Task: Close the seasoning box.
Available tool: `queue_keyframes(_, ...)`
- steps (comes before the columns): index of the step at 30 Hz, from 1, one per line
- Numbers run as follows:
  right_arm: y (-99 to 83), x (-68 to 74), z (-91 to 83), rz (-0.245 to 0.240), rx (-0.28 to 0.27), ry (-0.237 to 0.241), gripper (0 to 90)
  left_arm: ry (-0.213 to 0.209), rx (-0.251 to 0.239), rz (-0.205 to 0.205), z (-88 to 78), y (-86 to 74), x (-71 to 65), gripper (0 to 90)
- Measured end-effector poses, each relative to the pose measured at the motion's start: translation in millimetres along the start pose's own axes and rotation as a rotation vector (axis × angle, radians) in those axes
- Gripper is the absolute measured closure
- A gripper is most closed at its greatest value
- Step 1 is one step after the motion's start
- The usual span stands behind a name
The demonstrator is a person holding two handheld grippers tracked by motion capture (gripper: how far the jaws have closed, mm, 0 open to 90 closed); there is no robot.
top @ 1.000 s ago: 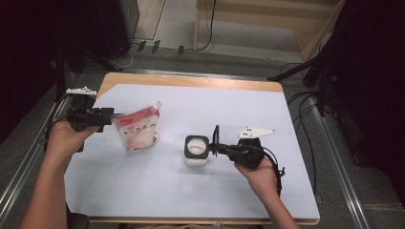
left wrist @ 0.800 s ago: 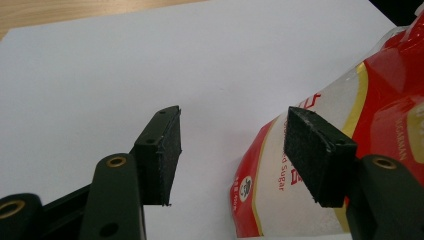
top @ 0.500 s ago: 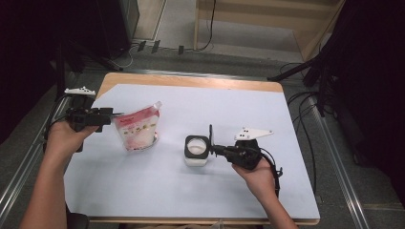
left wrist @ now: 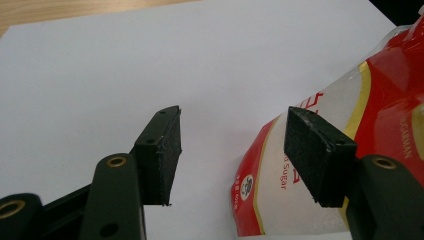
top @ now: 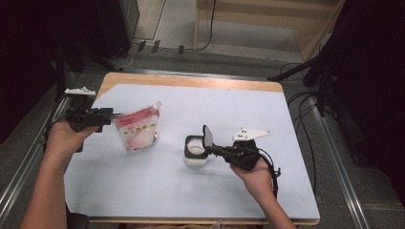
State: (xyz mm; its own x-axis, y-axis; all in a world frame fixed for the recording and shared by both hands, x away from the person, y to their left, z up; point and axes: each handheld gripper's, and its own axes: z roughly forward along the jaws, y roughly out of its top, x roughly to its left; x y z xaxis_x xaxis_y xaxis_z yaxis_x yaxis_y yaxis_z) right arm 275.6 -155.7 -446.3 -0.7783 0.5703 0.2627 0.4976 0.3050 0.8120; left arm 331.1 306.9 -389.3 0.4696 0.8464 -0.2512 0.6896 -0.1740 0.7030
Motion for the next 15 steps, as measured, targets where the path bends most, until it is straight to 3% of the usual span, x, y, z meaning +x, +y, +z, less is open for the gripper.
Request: queue_keyframes(15,0.4,4.9,3.0,-0.010,0.008,0.013,90.0,-0.003,0.004,0.001,0.7,-0.2,-0.1,40.6)
